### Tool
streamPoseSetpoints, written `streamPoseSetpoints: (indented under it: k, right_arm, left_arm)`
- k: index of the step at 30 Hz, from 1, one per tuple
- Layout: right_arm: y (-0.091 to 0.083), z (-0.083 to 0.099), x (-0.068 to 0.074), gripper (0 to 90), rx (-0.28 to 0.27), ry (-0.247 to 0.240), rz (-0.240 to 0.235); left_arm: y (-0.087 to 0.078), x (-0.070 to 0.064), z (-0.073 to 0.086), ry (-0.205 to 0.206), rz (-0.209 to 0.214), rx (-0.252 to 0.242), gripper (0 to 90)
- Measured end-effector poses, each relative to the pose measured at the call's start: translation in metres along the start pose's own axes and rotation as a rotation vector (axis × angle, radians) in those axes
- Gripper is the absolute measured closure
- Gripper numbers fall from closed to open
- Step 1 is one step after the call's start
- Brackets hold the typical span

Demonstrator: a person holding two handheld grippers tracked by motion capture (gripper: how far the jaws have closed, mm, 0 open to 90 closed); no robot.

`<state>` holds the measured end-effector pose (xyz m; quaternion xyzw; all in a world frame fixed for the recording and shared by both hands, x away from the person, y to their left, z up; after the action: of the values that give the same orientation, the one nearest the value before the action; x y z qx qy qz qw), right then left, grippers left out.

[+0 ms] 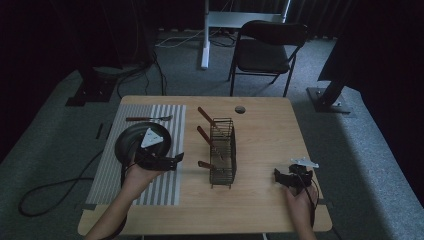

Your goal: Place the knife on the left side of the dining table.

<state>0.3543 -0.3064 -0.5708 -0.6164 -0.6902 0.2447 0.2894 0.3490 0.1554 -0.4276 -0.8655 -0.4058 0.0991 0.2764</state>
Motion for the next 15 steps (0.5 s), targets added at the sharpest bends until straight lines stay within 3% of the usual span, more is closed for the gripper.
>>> streamPoseSetpoints:
  k: [4, 6, 15]
  right_arm:
    - [0.000, 0.000, 0.000, 11.1, 0.000, 0.000, 0.000]
    - [0.000, 0.000, 0.000, 11.1, -0.001, 0.003, -0.001]
    - [0.000, 0.000, 0.000, 11.1, 0.001, 0.001, 0.000]
  left_arm:
    - [0.004, -0.003, -0.013, 0.016, 0.021, -0.010, 4.0]
    - [0.006, -0.004, -0.018, 0.001, 0.046, -0.019, 4.0]
    - [0.019, -0.009, -0.036, 0.006, 0.066, -0.016, 4.0]
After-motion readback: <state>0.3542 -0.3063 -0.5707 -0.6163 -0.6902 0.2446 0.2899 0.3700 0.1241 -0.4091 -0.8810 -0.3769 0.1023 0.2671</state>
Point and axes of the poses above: each handheld gripper's, and its own axes: y roughly forward along the jaws, z roughly out of its underside, x roughly to its left, the point moved 3 cm from there along y, roughly forward along the jaws, and after that the axes turned 7 degrees about y, right-handed, at the moved point
